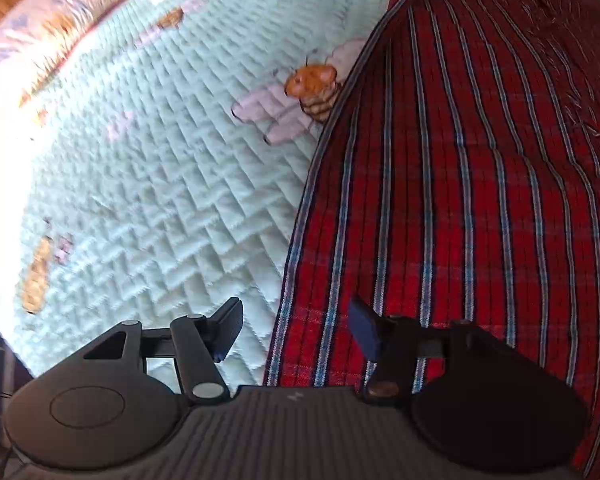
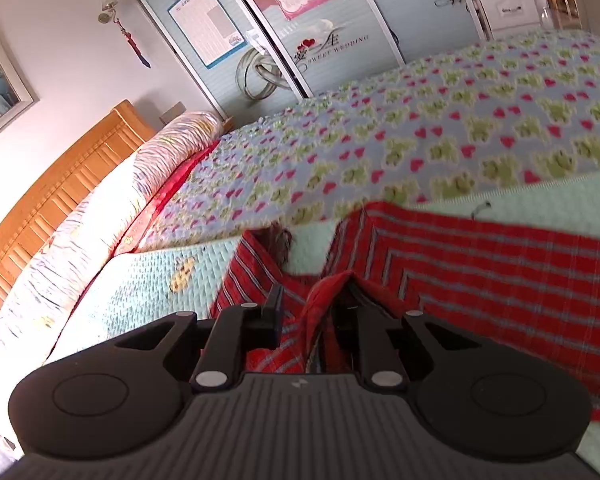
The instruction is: Fold clothes
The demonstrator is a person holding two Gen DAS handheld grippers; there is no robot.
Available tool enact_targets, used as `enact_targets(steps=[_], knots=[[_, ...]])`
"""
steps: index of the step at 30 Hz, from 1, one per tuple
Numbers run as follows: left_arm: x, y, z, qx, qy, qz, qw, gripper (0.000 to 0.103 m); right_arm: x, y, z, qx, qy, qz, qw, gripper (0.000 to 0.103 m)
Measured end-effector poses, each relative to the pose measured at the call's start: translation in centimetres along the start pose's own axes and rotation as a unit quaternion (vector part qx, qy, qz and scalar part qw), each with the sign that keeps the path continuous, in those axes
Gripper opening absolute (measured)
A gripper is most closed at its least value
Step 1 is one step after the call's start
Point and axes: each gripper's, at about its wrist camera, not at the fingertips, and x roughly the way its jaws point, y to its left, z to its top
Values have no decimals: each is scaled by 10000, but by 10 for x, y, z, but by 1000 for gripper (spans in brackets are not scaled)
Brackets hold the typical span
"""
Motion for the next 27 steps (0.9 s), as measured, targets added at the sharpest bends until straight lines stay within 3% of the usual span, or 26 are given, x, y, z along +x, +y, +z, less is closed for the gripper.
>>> enact_targets(steps=[1, 2, 3, 4, 5, 8, 12, 16, 19, 21, 24, 27], knots=[[4, 6, 0, -160, 26, -193, 9997, 62, 0, 4, 7, -36, -48, -12, 10000, 17], [6, 14, 0, -363, 47, -454, 9983, 54, 0, 8, 14, -84, -96, -23, 9999, 18], [9, 21, 0, -566, 83, -758, 9955, 33, 1, 12, 21, -123, -134, -21, 9998, 17], [11, 23, 1, -737, 127, -958, 9926, 21, 1, 16, 28, -164, -169, -22, 9997, 18], [8, 20, 0, -810, 162, -981, 9917, 0, 2, 19, 35, -209, -211, -31, 9996, 17], [-18, 7, 5, -642, -46, -585, 9962, 0, 4, 29, 54, -300, -344, -73, 9989, 17], [-79, -37, 18, -39, -567, -182, 9982, 0, -8, 35, 80, -420, -613, -91, 9972, 17], [-133, -109, 20, 547, -787, -798, 9922, 0, -31, 32, 100, -566, -879, -239, 9942, 16], [-142, -168, 9, 1187, -749, -1268, 9819, 0, -44, 24, 108, -639, -1034, -610, 9907, 14], [-123, -204, -7, 1821, -504, -1011, 9768, 1, -49, 14, 108, -613, -1048, -771, 9896, 14], [-88, -217, -24, 1644, 161, -1297, 9777, 7, -50, -2, 101, -657, -926, -988, 9886, 14], [-83, -207, -27, 952, 472, -2187, 9700, 8, -37, -17, 86, -962, -686, -1482, 9819, 14]])
